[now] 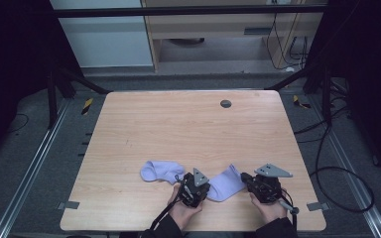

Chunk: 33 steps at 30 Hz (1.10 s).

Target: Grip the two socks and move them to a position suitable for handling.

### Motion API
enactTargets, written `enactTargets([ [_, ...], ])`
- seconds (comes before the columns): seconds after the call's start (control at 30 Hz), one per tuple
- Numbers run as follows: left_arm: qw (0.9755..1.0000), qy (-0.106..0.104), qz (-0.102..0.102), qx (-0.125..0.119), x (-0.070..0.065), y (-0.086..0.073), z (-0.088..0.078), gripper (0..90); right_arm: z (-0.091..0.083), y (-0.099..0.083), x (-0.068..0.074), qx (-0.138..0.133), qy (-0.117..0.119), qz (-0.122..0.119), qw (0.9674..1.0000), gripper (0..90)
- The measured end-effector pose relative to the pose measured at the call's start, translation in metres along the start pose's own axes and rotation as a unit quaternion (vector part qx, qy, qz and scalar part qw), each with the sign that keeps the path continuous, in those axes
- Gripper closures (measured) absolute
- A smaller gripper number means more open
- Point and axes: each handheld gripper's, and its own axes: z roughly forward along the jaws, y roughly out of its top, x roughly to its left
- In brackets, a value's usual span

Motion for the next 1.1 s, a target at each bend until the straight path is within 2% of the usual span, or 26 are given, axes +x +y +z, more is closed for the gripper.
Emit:
enactTargets([
  [0.2, 1.0000, -0.001, 0.002, -0.001, 0.000, 0.000, 0.000, 88.1, 0.007, 0.000, -0.015, 0.009, -0.033, 0.009, 0.9994, 86.8],
  [0.33, 1.0000, 0.001, -0.002, -0.003, 0.000, 0.000, 0.000, 87.9, 0.010, -0.001, -0.021, 0.004, -0.055, 0.001, 0.9985, 77.9],
  [0.43, 1.0000, 0.002, -0.001, -0.004, 0.000, 0.000, 0.001, 87.8, 0.007, -0.002, -0.024, -0.008, -0.056, 0.000, 0.9984, 73.0],
  [0.57, 1.0000, 0.003, -0.001, -0.004, 0.000, 0.000, 0.001, 87.6, 0.008, -0.003, -0.027, -0.003, -0.051, -0.005, 0.9987, 69.4],
  [0.6, 1.0000, 0.003, -0.001, -0.004, 0.000, 0.000, 0.001, 87.7, 0.013, -0.005, -0.028, 0.014, -0.048, -0.007, 0.9987, 67.7],
  [0.63, 1.0000, 0.003, -0.001, -0.004, 0.000, 0.000, 0.001, 87.7, 0.013, -0.005, -0.028, 0.014, -0.048, -0.007, 0.9987, 67.7],
  [0.67, 1.0000, 0.003, -0.001, -0.005, 0.000, 0.000, 0.001, 87.7, 0.019, -0.008, -0.029, 0.034, -0.052, -0.017, 0.9979, 67.3],
  [0.77, 1.0000, 0.002, -0.001, -0.005, 0.000, 0.000, 0.001, 87.7, 0.023, -0.008, -0.031, 0.046, -0.055, -0.021, 0.9972, 67.8],
  [0.9, 1.0000, 0.001, -0.002, -0.007, 0.001, 0.000, 0.001, 87.8, 0.031, -0.008, -0.037, 0.062, -0.058, -0.024, 0.9961, 73.8],
  [1.1, 1.0000, 0.002, -0.005, -0.008, 0.002, 0.000, 0.001, 87.8, 0.033, -0.009, -0.038, 0.076, -0.059, -0.030, 0.9950, 82.9],
])
